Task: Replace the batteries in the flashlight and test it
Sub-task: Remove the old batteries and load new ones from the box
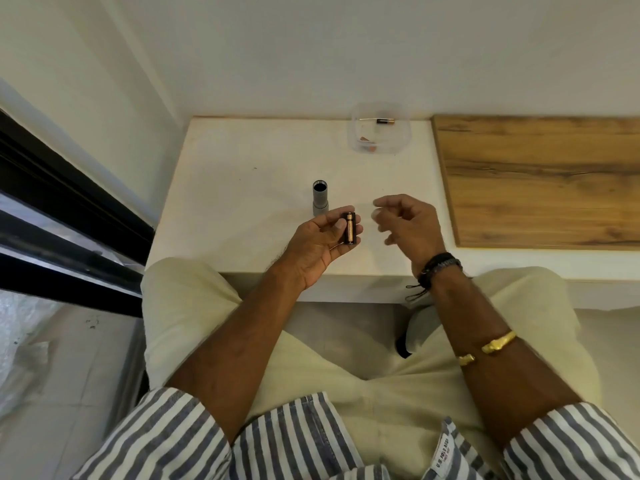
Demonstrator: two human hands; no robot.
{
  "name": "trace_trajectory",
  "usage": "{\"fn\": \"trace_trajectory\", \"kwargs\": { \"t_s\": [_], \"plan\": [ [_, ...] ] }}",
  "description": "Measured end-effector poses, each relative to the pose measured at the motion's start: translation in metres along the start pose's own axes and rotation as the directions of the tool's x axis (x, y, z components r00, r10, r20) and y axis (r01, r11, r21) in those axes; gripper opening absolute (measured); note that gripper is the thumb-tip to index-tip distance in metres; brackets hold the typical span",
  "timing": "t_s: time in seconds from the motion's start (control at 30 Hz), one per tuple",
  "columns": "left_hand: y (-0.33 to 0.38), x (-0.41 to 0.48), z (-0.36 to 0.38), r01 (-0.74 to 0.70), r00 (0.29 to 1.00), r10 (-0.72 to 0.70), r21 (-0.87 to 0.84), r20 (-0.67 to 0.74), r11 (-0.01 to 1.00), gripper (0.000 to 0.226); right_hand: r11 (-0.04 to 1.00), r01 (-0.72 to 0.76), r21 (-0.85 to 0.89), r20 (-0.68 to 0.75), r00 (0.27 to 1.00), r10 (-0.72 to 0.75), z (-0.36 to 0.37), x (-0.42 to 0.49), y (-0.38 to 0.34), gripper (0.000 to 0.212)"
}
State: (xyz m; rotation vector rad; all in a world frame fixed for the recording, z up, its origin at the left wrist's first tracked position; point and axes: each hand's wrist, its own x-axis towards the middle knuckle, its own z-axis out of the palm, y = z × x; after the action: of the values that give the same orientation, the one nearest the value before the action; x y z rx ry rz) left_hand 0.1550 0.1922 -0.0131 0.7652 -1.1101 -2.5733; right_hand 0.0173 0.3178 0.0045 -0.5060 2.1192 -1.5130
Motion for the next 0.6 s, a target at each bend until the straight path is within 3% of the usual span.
{"fn": "trace_trajectory", "kwargs": {
  "t_s": [0.1,0.27,0.4,0.6],
  "plan": [
    [-0.001,0.0,-0.001,-0.034,0.999,0.036,0.03,-0.037,0.999,0.024,0.993,-0.086,0.075,0.127,0.989,0.076,0.01,-0.01,-0.008,0.016],
    [-0.001,0.002,-0.003,-0.069,0.993,0.08,0.115,-0.091,0.991,0.024,0.99,-0.131,0.059,0.18,0.977,0.118,0.016,-0.013,-0.007,0.022],
    [-0.006,0.002,-0.002,-0.114,0.987,0.141,0.292,-0.075,0.95,0.025,0.922,-0.35,0.164,0.268,0.916,0.3,0.015,-0.014,-0.006,0.021],
    [-0.008,0.004,-0.002,-0.187,0.968,0.242,0.47,-0.06,0.863,0.025,0.856,-0.432,0.284,0.341,0.88,0.331,0.016,-0.015,-0.004,0.015]
  ]
}}
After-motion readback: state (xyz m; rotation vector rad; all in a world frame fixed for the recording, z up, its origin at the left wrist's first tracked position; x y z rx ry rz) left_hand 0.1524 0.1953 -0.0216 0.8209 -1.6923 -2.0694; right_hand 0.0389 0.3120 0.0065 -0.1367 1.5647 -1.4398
